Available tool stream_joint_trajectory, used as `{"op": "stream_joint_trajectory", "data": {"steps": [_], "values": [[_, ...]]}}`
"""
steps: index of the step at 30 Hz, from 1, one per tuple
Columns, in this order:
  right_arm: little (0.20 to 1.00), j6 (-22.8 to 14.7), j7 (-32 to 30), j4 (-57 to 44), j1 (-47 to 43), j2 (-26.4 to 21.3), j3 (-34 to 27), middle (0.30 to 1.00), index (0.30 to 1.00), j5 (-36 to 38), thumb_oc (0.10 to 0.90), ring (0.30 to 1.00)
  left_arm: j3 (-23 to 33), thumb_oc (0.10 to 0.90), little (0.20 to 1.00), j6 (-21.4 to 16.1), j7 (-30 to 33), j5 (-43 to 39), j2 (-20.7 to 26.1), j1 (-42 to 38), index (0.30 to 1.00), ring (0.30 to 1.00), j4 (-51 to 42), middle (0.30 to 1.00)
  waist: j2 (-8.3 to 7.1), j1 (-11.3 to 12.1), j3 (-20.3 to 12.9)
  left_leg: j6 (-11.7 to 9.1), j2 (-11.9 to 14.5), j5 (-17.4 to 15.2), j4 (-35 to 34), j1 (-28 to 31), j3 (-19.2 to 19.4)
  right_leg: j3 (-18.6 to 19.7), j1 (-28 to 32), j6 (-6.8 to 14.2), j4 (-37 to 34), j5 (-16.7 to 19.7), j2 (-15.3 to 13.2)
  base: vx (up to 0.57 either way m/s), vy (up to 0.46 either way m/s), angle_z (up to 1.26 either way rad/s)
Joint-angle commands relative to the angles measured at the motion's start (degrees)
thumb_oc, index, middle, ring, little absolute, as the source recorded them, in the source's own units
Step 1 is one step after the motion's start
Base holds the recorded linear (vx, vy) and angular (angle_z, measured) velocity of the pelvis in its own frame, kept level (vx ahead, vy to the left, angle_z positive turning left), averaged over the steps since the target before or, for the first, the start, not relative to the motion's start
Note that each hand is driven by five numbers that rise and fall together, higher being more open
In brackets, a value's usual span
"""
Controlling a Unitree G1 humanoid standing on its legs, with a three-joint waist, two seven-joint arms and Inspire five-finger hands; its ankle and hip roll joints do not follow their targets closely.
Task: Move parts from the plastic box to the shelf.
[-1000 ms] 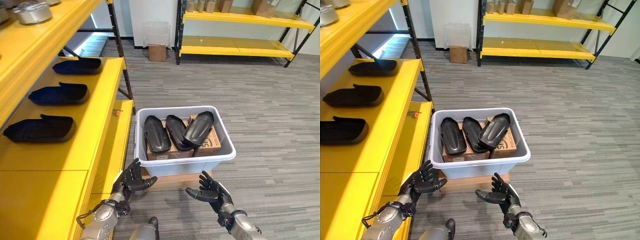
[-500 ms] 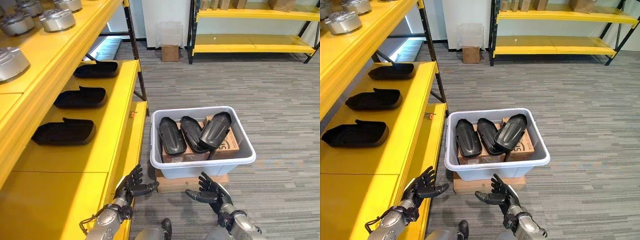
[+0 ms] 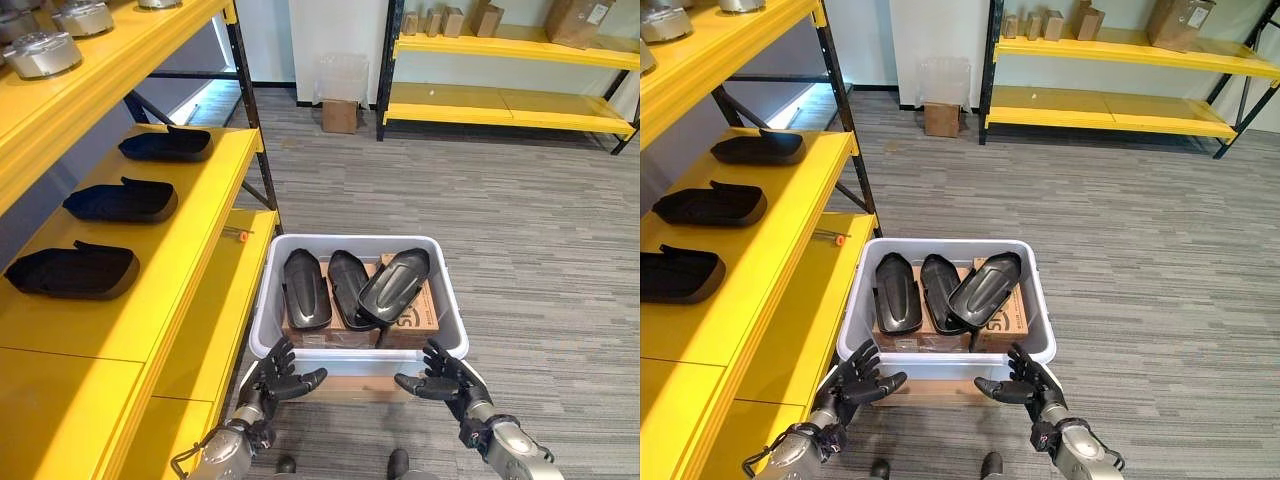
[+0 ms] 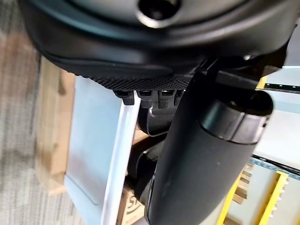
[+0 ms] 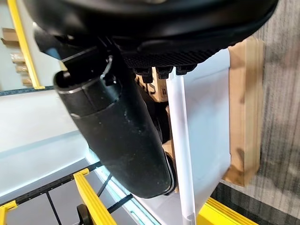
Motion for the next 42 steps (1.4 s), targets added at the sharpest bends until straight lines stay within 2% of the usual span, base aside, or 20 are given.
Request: {"op": "stream_joint_trajectory", "data": {"steps": [1,5,6,7,9,10,11,12,13,14,15,16,17,18,19,22,27,37,42], "values": [[1.0,-4.98,1.56,-4.93,-2.88,1.5,-0.2,1.0,1.0,0.54,0.9,1.0,0.77,0.9,1.0,-4.88,-1.09,-0.39,3.47,-3.16,1.0,1.0,-6.02,1.0,-1.38,1.53,-2.12,-0.36,3.12,-3.91,4.62,4.74,-0.31,3.96,-4.75,3.45,3.86,1.16,-7.18,0.0,0.0,0.0],[1.0,-5.22,1.81,-5.84,-3.28,1.07,-0.15,1.0,1.0,0.27,0.9,1.0,1.26,0.9,1.0,-5.1,-0.93,0.53,4.27,-3.46,1.0,1.0,-6.58,1.0,-1.37,1.43,-1.77,-0.52,4.25,-3.83,4.1,5.45,-0.59,4.45,-6.23,2.71,8.06,-1.69,-6.33,0.01,-0.036,0.0],[1.0,-5.26,2.0,-6.31,-3.23,0.52,-0.16,1.0,1.0,-0.41,0.9,1.0,1.88,0.9,1.0,-5.18,-0.84,0.99,4.53,-3.34,1.0,1.0,-6.63,1.0,-1.52,1.6,-1.62,-0.9,4.81,-2.55,4.72,5.26,-0.68,4.35,-6.2,2.13,8.06,-2.48,-5.63,0.02,-0.109,0.05],[1.0,-5.25,2.08,-6.52,-2.96,0.16,-0.18,1.0,1.0,-0.93,0.9,1.0,2.28,0.9,1.0,-5.15,-0.97,1.14,4.5,-3.09,1.0,1.0,-6.62,1.0,-1.58,1.71,-1.61,-1.33,5.28,-0.53,5.71,4.72,-0.9,4.18,-5.9,1.47,7.61,-3.08,-4.82,0.02,-0.144,0.05],[1.0,-5.5,1.73,-6.51,-2.06,-0.49,-0.73,1.0,1.0,-2.87,0.9,1.0,3.66,0.9,1.0,-5.04,-0.74,0.82,4.16,-2.02,1.0,1.0,-6.51,1.0,-2.62,3.22,-0.94,-1.85,5.35,9.05,15.47,-0.19,-2.94,4.12,-3.63,-0.81,6.3,-4.56,-2.49,-0.03,-0.207,0.0],[1.0,-5.93,1.23,-6.74,-2.22,-0.74,-1.48,1.0,1.0,-2.66,0.9,1.0,4.1,0.9,1.0,-5.11,-0.42,0.76,4.24,-2.32,1.0,1.0,-6.56,1.0,-4.24,4.06,0.76,-1.44,2.69,12.23,24.89,-6.41,-5.64,4.02,-2.63,-1.96,5.25,-3.98,-2.75,-0.12,-0.29,0.08],[1.0,-6.52,0.89,-7.18,-2.14,-1.07,-2.45,1.0,1.0,-2.26,0.9,1.0,4.71,0.9,1.0,-5.18,-0.22,0.68,4.27,-2.19,1.0,1.0,-6.5,1.0,-5.2,5.28,2.85,-0.39,0.65,11.47,30.09,-9.28,-6.51,3.93,-1.2,-2.82,4.68,-4.41,-2.53,-0.13,-0.284,0.21],[1.0,-6.89,0.61,-7.25,-1.97,-1.28,-3.16,1.0,1.0,-2.38,0.9,1.0,4.92,0.9,1.0,-5.05,-0.21,0.97,4.39,-1.79,1.0,1.0,-6.57,1.0,-5.62,5.53,3.92,0.09,0.22,10.02,29.64,-12.39,-5.16,3.16,-0.44,-2.91,4.4,-4.94,-2.45,-0.04,-0.177,0.19],[1.0,-7.05,0.15,-7.16,-1.98,-1.2,-3.9,1.0,1.0,-2.12,0.9,1.0,5.75,0.9,1.0,-5.14,-0.13,0.9,4.32,-1.28,1.0,1.0,-5.96,1.0,-5.53,5.24,4.04,-0.22,1.15,9.38,25.38,-14.25,-3.39,2.48,-0.18,-2.41,4.1,-5.11,-2.56,0.01,-0.079,0.07],[1.0,-7.05,0.15,-7.17,-1.98,-1.21,-3.87,1.0,1.0,-2.12,0.9,1.0,5.77,0.9,1.0,-5.15,-0.14,0.9,4.31,-1.25,1.0,1.0,-5.95,1.0,-5.53,5.36,4.11,-0.25,1.25,9.29,25.25,-13.97,-3.23,2.61,-0.09,-2.43,4.13,-5.21,-2.51,0.14,0.088,0.27],[1.0,-7.51,0.09,-7.26,-1.58,-0.87,-4.56,1.0,1.0,-1.16,0.9,1.0,7.32,0.9,1.0,-5.57,0.35,1.37,4.43,0.18,1.0,1.0,-4.13,1.0,-4.44,5.39,3.56,-0.96,5.78,10.45,12.97,-14.51,1.61,1.82,1.37,-1.48,3.66,-6.08,-1.73,0.19,0.163,0.42],[1.0,-7.61,-0.31,-7.11,-1.5,-0.76,-4.59,1.0,1.0,-1.21,0.9,1.0,8.12,0.9,1.0,-5.65,0.77,1.3,4.43,0.4,1.0,1.0,-2.89,1.0,-3.72,5.55,3.37,-1.35,7.89,11.77,6.9,-13.87,3.7,2.08,1.64,-0.99,3.86,-6.54,-1.39,0.24,0.222,0.52],[1.0,-7.65,-0.24,-7.02,-1.38,-0.68,-4.4,1.0,1.0,-1.35,0.9,1.0,8.5,0.9,1.0,-5.86,1.09,0.89,4.3,0.52,1.0,1.0,-2.1,1.0,-3.0,5.75,3.23,-1.08,8.91,12.24,3.33,-12.41,4.4,2.63,1.44,-0.6,5.18,-7.23,-1.11,0.11,0.125,0.26],[1.0,-7.65,-0.25,-7.03,-1.37,-0.69,-4.41,1.0,1.0,-1.35,0.9,1.0,8.48,0.9,1.0,-5.89,1.08,0.89,4.28,0.5,1.0,1.0,-2.06,1.0,-3.07,6.09,3.43,-1.1,8.97,12.43,2.81,-11.75,4.88,2.99,1.48,-0.62,5.36,-7.33,-1.15,0.12,0.182,-0.07],[1.0,-7.39,0.4,-6.25,-1.35,0.76,-4.24,1.0,1.0,-1.17,0.9,1.0,10.07,0.9,1.0,-6.58,1.49,0.3,3.76,0.65,1.0,1.0,-2.08,1.0,-2.21,5.91,3.1,-0.62,7.79,8.71,4.89,-9.56,3.03,3.83,1.57,0.43,7.71,-7.95,-1.83,0.08,0.176,-0.36],[1.0,-6.65,0.51,-5.71,-1.38,2.44,-3.79,1.0,1.0,-0.65,0.9,1.0,8.7,0.9,1.0,-6.67,1.27,-1.59,3.51,-2.67,1.0,1.0,-1.6,1.0,-2.36,5.17,2.36,-1.09,6.03,6.04,7.31,-10.14,4.46,3.59,2.5,1.23,6.85,-6.85,-4.13,0.07,0.171,-0.6],[1.0,-5.73,1.41,-5.6,-1.49,3.3,-2.15,1.0,1.0,0.13,0.9,1.0,5.54,0.9,1.0,-6.24,0.16,-1.59,4.16,-3.44,1.0,1.0,-3.51,1.0,-2.99,5.16,0.35,-0.56,3.9,2.45,9.26,-9.57,6.07,4.71,3.73,2.58,3.31,-5.22,-6.71,0.08,0.128,-0.13],[1.0,-5.8,1.17,-6.03,-1.64,2.65,-2.38,1.0,1.0,-1.06,0.9,1.0,5.65,0.9,1.0,-5.68,0.36,-1.88,3.94,-2.92,1.0,1.0,-4.02,1.0,-3.6,4.99,0.44,-0.52,4.18,0.87,11.08,-8.89,6.23,5.33,3.22,2.94,4.39,-5.71,-6.65,0.03,0.02,-0.07],[1.0,-6.09,1.0,-6.39,-2.39,2.43,-2.62,1.0,1.0,-1.27,0.9,1.0,5.82,0.9,1.0,-5.78,0.51,-1.91,3.64,-3.22,1.0,1.0,-4.17,1.0,-3.55,4.96,0.7,-0.73,4.59,1.11,10.97,-8.56,6.25,5.36,3.04,2.94,5.01,-6.03,-6.35,0.02,-0.014,-0.02]]}}
